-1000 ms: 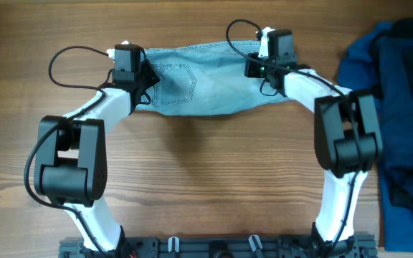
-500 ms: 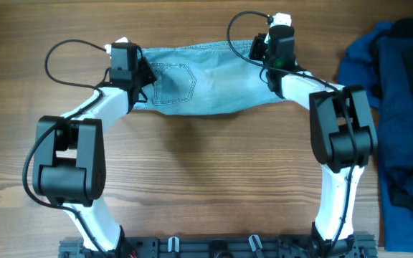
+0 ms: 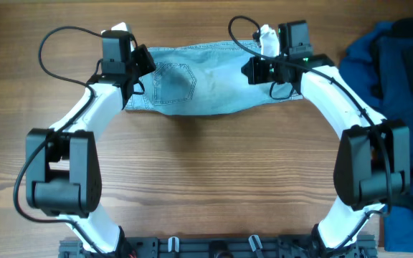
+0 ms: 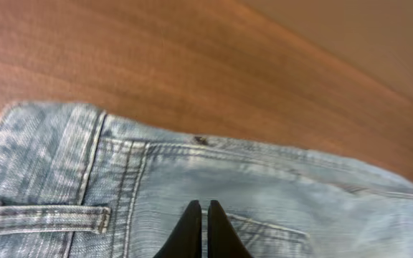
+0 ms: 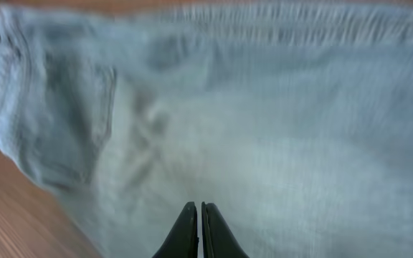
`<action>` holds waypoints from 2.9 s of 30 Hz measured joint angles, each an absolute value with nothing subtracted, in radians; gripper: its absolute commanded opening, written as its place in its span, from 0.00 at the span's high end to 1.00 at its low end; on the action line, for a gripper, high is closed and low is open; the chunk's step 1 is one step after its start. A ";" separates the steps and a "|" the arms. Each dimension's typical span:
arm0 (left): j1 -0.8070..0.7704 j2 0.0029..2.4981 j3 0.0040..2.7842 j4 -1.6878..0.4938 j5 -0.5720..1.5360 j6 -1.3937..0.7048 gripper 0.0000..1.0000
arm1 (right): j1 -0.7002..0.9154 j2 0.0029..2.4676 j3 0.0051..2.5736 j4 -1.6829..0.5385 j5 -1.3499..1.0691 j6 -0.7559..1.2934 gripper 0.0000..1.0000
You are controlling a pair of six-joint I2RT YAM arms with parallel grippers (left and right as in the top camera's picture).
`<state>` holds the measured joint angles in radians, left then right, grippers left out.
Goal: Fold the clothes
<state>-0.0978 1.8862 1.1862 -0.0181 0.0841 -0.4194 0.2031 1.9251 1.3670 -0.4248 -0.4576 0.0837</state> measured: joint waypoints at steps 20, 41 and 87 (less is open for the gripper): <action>-0.018 1.953 1.276 0.007 0.067 -0.420 0.94 | 0.208 2.015 1.345 -0.496 -0.332 0.094 0.96; -0.083 2.141 1.300 0.076 0.159 -0.424 0.94 | 0.123 2.230 1.394 0.033 0.050 0.254 0.96; 0.116 2.074 1.422 -0.616 0.216 -0.455 0.03 | -0.040 2.094 1.398 -0.499 -0.229 -0.069 0.21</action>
<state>0.1158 2.0743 1.4216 -0.6159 0.2157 -0.4549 -0.0402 2.0945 1.3979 -0.4992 -0.2287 -0.0692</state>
